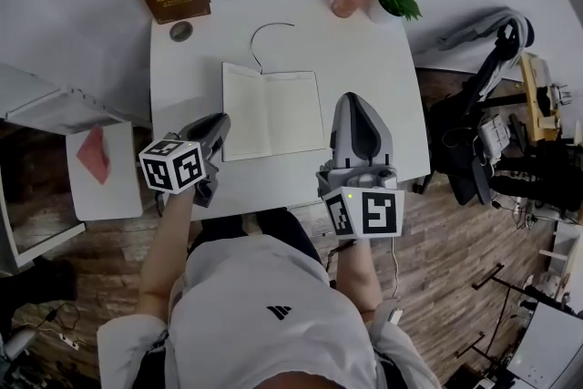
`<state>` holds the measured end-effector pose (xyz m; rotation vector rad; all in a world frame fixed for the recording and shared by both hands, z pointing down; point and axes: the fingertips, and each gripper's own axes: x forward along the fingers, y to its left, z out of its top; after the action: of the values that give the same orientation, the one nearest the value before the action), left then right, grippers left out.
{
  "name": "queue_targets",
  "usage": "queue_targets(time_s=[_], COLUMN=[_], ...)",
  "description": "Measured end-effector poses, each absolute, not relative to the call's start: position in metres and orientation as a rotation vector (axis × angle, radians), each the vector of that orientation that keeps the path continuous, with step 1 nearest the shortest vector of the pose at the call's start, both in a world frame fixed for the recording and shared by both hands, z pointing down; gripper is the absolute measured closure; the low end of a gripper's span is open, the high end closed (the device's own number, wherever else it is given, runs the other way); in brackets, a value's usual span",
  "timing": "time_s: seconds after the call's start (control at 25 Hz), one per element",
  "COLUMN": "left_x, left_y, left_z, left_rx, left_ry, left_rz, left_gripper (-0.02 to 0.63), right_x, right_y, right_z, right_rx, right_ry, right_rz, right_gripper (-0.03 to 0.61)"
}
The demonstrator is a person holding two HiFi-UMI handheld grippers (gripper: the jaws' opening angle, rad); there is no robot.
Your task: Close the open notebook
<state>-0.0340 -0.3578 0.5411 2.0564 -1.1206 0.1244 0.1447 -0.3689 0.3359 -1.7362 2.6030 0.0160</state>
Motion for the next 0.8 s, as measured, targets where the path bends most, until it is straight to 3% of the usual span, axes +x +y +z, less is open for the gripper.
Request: queue_targets(time_s=[0.8], left_x=[0.097], left_y=[-0.388], left_z=[0.509], left_rx=[2.208], left_ry=[-1.02], left_rz=[0.191], left_gripper=[0.56], right_x=[0.243], right_y=[-0.37], right_z=[0.328], right_rx=[-1.783], right_ry=[2.521], right_rz=[0.029], right_gripper=[0.584])
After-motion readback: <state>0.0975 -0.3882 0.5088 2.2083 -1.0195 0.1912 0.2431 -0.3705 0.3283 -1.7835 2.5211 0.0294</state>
